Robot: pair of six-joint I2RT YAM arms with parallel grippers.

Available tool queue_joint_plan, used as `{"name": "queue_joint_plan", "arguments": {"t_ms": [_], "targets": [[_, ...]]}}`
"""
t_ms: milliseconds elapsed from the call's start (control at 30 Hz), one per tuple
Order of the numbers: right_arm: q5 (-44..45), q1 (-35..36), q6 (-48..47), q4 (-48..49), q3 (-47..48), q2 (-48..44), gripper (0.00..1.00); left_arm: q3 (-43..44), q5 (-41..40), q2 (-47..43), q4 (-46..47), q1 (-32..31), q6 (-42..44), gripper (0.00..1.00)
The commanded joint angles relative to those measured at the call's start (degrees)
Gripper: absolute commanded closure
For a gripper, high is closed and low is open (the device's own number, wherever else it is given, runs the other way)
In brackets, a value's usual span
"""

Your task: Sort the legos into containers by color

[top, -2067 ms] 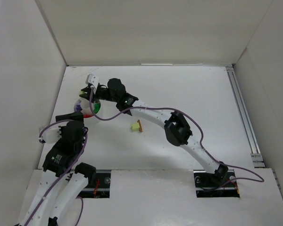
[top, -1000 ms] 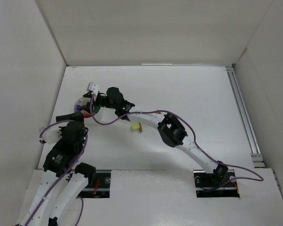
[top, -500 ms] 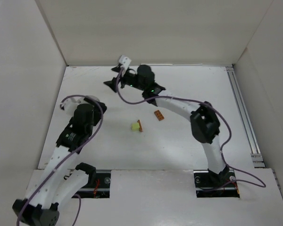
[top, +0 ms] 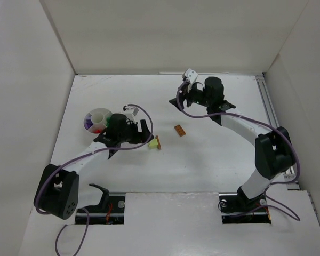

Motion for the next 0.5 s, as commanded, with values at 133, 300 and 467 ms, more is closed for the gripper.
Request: {"name": "queue_joint_plan", "arguments": {"t_ms": [133,300,467], "targets": [[-9.91,-1.40,-3.83,-3.82,-1.78,-0.90,0.16,-4.20,8.28,4.01,15.50,-0.44,8.38,0.29],[-13.16,-1.40,-4.44,-3.83,-1.16,0.95,0.17,-2.53,11.61,10.08,17.60,-0.44,9.51,0.31],[-13.70,-1.93,-4.44,-3.83,-1.68,0.95,0.17,-0.68,13.91,13.43,17.97,-1.49,11.28,0.31]]}}
